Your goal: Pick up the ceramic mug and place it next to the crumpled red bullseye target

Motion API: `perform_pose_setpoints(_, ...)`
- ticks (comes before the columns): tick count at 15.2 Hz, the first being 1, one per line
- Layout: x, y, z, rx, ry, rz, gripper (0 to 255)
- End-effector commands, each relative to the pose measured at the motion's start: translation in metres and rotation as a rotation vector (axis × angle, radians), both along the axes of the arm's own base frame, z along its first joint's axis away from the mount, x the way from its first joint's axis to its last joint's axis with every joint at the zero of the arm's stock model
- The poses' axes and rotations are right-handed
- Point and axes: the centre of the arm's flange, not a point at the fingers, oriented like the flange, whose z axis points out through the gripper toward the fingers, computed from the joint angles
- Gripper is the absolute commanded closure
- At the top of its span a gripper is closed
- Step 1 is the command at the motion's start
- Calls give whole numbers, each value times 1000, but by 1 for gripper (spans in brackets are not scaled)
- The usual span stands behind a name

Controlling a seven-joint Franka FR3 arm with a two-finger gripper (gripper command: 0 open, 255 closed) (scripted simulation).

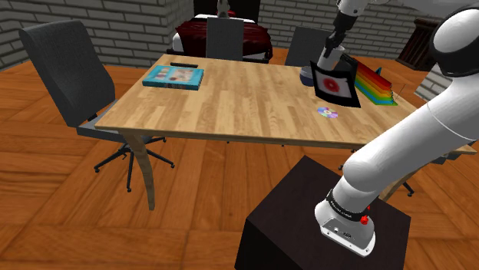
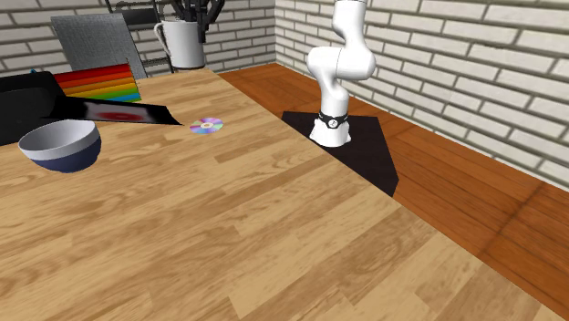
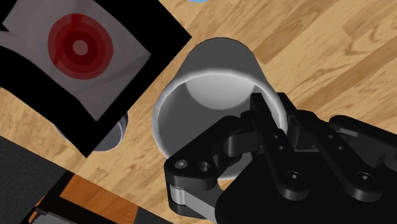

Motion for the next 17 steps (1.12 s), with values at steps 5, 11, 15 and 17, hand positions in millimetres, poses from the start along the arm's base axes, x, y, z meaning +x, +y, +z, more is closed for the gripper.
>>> perform_pose_setpoints(5, -59, -54, 1, 0, 0, 1, 255)
perform_pose_setpoints(11, -118, -107, 1, 0, 0, 1, 255)
perform_pose_setpoints(15, -157, -143, 1, 0, 0, 1, 255)
perform_pose_setpoints(17, -170, -155, -4, 0, 0, 1, 255)
